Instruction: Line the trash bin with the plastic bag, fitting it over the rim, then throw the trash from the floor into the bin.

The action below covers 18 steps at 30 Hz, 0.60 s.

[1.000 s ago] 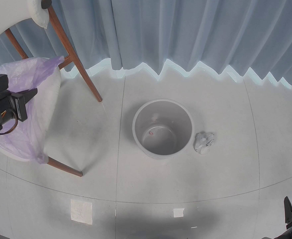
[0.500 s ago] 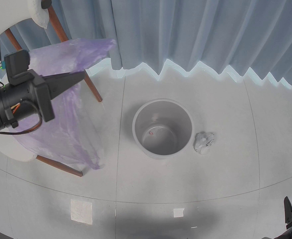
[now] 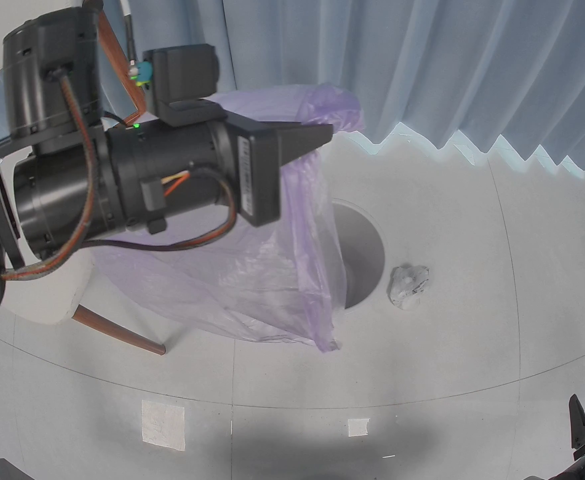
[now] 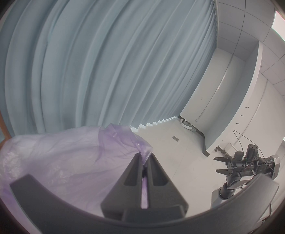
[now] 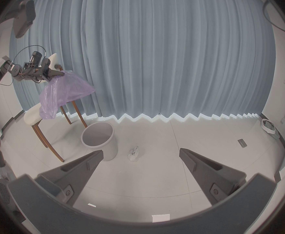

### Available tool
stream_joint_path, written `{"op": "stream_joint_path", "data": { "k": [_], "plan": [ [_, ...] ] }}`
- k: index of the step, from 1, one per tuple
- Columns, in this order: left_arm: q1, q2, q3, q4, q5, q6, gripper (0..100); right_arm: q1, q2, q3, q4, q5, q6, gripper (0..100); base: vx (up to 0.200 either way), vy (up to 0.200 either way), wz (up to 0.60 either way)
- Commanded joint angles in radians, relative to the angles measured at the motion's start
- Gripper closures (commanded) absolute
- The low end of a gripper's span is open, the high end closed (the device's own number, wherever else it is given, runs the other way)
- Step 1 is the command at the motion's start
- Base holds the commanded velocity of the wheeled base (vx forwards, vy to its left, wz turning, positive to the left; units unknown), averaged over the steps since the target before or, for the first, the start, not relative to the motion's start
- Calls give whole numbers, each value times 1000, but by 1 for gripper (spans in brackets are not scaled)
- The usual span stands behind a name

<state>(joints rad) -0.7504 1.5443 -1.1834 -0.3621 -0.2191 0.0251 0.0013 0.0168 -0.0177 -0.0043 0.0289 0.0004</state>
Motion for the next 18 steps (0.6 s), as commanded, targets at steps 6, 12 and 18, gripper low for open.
{"op": "stream_joint_path", "data": {
  "k": [6, 12, 18],
  "plan": [
    [-21, 57, -32, 0, 9, 7, 100, 0, -15, 18, 0, -1, 3, 0, 0, 0, 0],
    [-12, 53, -39, 5, 7, 7, 100, 0, -15, 18, 0, -1, 3, 0, 0, 0, 0],
    [36, 53, -21, 6, 11, 10, 100, 0, -15, 18, 0, -1, 3, 0, 0, 0, 0]
  ]
}}
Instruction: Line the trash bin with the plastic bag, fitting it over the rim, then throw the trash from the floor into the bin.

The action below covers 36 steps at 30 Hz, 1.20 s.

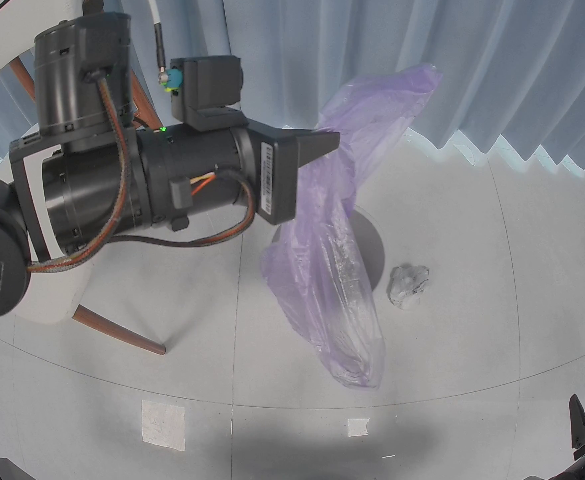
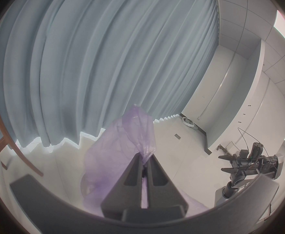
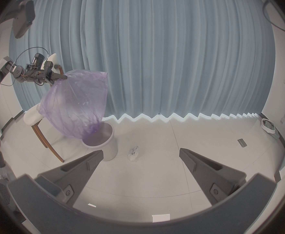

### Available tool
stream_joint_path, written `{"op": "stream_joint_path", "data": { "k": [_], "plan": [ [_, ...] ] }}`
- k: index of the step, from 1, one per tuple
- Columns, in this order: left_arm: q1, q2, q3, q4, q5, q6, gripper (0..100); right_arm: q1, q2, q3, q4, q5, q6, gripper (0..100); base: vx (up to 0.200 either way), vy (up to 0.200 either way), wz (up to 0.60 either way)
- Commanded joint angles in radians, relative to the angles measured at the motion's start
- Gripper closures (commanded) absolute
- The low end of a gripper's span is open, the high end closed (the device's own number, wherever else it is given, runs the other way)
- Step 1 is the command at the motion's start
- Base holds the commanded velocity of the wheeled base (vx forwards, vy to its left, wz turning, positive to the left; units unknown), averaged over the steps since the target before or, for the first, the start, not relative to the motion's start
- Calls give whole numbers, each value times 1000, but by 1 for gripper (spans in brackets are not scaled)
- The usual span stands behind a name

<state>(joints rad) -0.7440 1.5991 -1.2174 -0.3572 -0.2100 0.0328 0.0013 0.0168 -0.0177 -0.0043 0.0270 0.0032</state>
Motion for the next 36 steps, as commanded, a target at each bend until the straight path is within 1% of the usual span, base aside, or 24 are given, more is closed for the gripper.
{"op": "stream_joint_path", "data": {
  "k": [1, 3, 7, 9, 13, 14, 17, 20, 21, 22, 25, 27, 29, 31, 32, 33, 34, 35, 36],
  "plan": [
    [49, -2, 32, 0, 6, 7, 100, 0, -15, 18, 0, 1, 0, 0, 0, 0, 0],
    [81, -1, 65, -2, 14, 38, 100, 0, -15, 18, 0, 1, 0, 0, 0, 0, 0],
    [180, 2, 165, -8, 8, 180, 100, 0, -15, 18, 0, 1, 0, 0, 0, 0, 0],
    [203, 4, 188, -8, 11, 214, 100, 0, -15, 18, 0, 1, 0, 0, 0, 0, 0],
    [215, 4, 197, -6, 15, 217, 100, 0, -15, 16, 0, 1, 0, 0, 0, 0, 0],
    [236, 4, 202, -6, 31, 222, 100, 0, -15, 18, 0, 1, 0, 0, 0, 0, 0],
    [261, 2, 202, -8, 57, 222, 100, 0, -15, 18, 0, 1, 0, 0, 0, 0, 0],
    [333, -2, 185, -14, 89, 223, 100, 0, -15, 18, 0, 1, -2, 0, 0, 0, 0],
    [336, -4, 184, -16, 90, 223, 100, 0, -15, 18, 0, 1, -2, 0, 0, 0, 0],
    [367, -4, 167, -31, 100, 223, 100, 0, -15, 18, 0, 1, -2, 0, 0, 0, 0],
    [400, -4, 153, -48, 109, 223, 100, 0, -15, 18, 0, 1, -2, 0, 0, 0, 0],
    [407, -2, 159, -48, 103, 220, 100, 0, -15, 18, 0, 1, -2, 0, 0, 0, 0],
    [394, 4, 174, -51, 103, 223, 100, 0, -15, 18, 0, 1, -2, 0, 0, 0, 0],
    [354, 16, 177, -51, 100, 223, 100, 0, -15, 18, 0, 1, -2, 0, 0, 0, 0],
    [307, 25, 179, -52, 100, 211, 100, 0, -15, 18, 0, 1, -2, 0, 0, 0, 0],
    [278, 30, 184, -55, 100, 205, 100, 0, -15, 16, 0, 1, -2, 0, 0, 0, 0],
    [258, 30, 188, -60, 98, 194, 100, 0, -15, 18, 0, 1, -2, 0, 0, 0, 0],
    [258, 30, 188, -60, 98, 194, 100, 0, -15, 18, 0, 1, -2, 0, 0, 0, 0],
    [216, 30, 194, -75, 95, 157, 100, 0, -15, 18, 0, 1, -2, 0, 0, 0, 0]
  ]
}}
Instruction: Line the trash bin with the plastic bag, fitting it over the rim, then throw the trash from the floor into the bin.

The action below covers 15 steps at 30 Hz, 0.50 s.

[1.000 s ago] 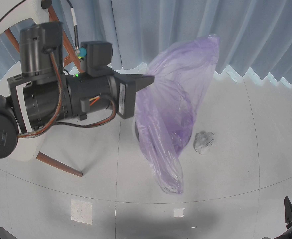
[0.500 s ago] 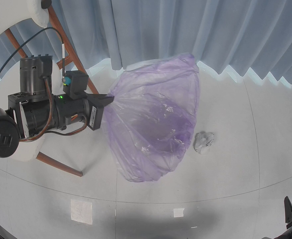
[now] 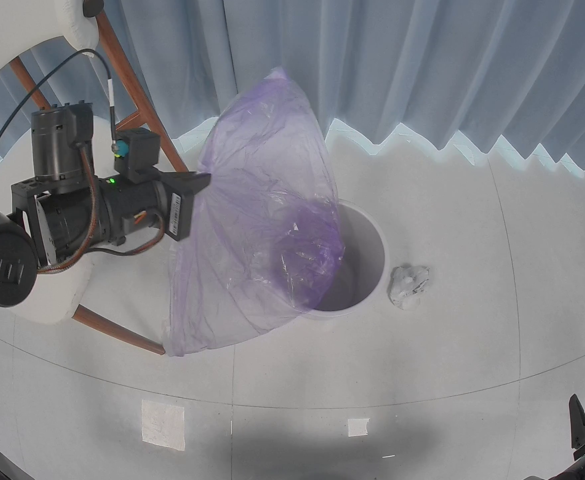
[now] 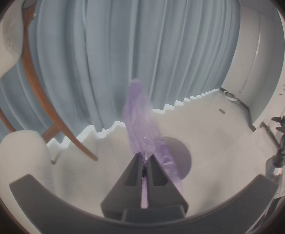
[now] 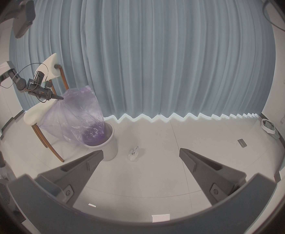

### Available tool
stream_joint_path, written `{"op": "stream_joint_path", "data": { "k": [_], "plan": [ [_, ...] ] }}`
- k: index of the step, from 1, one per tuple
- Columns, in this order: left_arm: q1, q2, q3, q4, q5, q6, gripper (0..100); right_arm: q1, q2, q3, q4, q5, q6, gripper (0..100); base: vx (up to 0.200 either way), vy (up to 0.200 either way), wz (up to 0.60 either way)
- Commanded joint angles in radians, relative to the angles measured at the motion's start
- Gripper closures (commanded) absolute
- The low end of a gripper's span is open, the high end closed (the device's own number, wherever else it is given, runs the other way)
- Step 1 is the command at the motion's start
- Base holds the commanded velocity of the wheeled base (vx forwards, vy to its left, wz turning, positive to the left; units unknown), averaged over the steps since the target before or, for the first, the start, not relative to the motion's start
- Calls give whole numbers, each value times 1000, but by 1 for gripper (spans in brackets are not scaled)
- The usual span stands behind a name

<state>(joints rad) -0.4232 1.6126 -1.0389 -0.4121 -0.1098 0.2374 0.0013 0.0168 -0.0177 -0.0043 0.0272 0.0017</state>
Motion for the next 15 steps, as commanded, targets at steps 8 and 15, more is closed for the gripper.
{"op": "stream_joint_path", "data": {
  "k": [8, 15],
  "plan": [
    [-158, 7, -20, 10, -47, -136, 100, 0, -15, 18, 0, -6, 4, 0, 50, 0, 0],
    [-198, -17, -24, 46, -37, -136, 100, -1, -15, 18, 0, -6, 6, 0, 200, 0, 0]
  ]
}}
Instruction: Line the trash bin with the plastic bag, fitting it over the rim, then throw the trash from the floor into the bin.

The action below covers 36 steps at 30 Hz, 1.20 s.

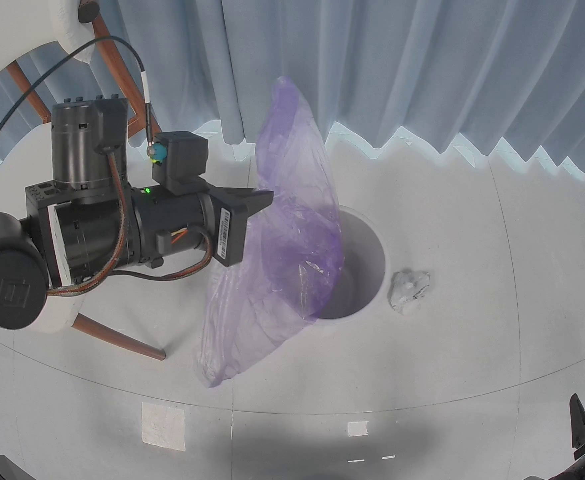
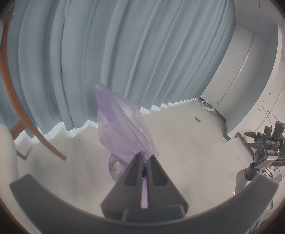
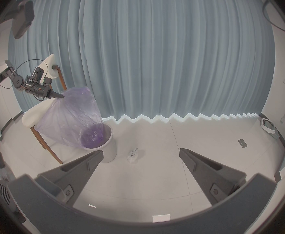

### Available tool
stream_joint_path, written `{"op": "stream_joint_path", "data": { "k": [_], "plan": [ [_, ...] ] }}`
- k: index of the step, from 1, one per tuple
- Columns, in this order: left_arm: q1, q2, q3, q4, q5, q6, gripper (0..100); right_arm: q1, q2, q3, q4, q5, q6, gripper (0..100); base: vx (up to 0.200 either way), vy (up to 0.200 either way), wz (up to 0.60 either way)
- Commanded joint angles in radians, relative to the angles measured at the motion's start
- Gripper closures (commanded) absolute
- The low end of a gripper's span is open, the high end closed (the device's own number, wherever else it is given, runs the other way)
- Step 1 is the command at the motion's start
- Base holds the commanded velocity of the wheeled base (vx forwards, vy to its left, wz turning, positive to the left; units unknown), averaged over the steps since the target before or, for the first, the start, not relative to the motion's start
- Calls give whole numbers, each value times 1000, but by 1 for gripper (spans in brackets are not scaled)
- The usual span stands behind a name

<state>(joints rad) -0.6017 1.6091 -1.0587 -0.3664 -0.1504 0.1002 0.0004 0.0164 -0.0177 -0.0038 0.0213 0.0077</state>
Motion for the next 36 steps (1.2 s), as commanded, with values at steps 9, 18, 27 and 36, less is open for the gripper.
{"op": "stream_joint_path", "data": {
  "k": [9, 18, 27, 36],
  "plan": [
    [-46, 32, 6, -9, 40, -5, 100, 0, -15, 18, -1, -1, 2, 0, 133, 0, 0],
    [-64, 110, 28, -37, 66, -74, 100, 0, -15, 16, 1, 2, -5, 0, 0, 0, 0],
    [-155, 120, 140, -117, 196, 38, 100, 1, -16, 16, 2, 5, -14, 0, 0, 0, 0],
    [-265, 109, 215, -164, 193, 130, 100, 202, 384, -242, -148, 5, 199, 0, 0, 0, 0]
  ]
}}
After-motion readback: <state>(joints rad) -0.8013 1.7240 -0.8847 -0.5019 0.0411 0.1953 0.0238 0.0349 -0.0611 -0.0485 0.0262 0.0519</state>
